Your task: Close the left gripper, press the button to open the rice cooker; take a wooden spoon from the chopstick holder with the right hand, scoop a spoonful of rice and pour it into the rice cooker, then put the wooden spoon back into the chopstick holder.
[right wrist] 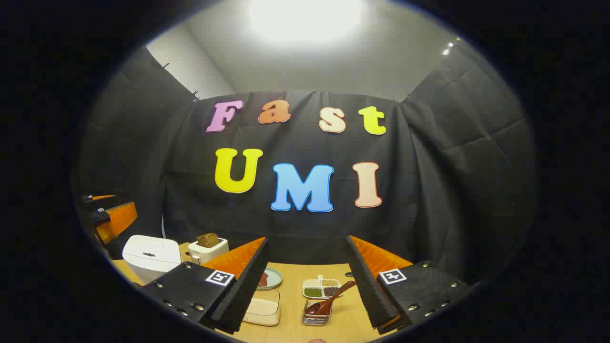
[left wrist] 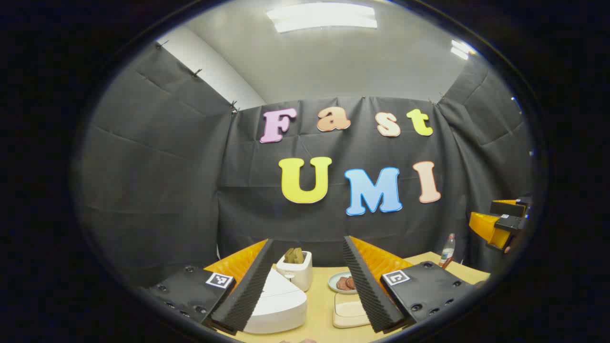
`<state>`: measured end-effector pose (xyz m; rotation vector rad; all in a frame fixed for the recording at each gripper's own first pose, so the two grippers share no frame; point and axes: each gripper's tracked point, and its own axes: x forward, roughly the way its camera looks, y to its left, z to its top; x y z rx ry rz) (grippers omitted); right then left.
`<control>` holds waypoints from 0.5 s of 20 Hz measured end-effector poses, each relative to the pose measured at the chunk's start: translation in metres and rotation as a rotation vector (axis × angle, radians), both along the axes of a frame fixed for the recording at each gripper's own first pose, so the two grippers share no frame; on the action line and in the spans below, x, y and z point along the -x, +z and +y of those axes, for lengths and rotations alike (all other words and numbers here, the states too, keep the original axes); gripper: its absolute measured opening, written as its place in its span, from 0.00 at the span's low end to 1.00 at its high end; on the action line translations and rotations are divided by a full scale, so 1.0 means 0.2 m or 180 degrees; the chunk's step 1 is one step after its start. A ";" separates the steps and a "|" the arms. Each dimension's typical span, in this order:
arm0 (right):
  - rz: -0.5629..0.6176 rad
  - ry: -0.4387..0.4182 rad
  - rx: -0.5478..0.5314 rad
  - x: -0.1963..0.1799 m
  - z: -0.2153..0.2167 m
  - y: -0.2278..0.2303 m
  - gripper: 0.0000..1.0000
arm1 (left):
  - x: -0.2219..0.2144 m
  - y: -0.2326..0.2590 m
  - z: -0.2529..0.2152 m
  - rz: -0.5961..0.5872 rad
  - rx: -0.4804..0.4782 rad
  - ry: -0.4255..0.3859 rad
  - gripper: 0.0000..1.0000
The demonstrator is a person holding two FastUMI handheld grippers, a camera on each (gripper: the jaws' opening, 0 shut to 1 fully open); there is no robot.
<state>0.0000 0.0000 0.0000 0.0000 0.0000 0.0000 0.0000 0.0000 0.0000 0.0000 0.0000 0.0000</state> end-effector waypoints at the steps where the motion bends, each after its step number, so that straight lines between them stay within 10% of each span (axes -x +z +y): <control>1: -0.0013 -0.0001 0.0016 -0.01 -0.01 0.00 0.95 | 0.00 0.01 0.00 -0.0002 -0.0010 0.0006 0.98; 10: -0.0052 -0.0020 0.0069 -0.06 -0.03 0.01 0.95 | -0.06 0.00 0.01 -0.0012 -0.0028 0.0062 0.98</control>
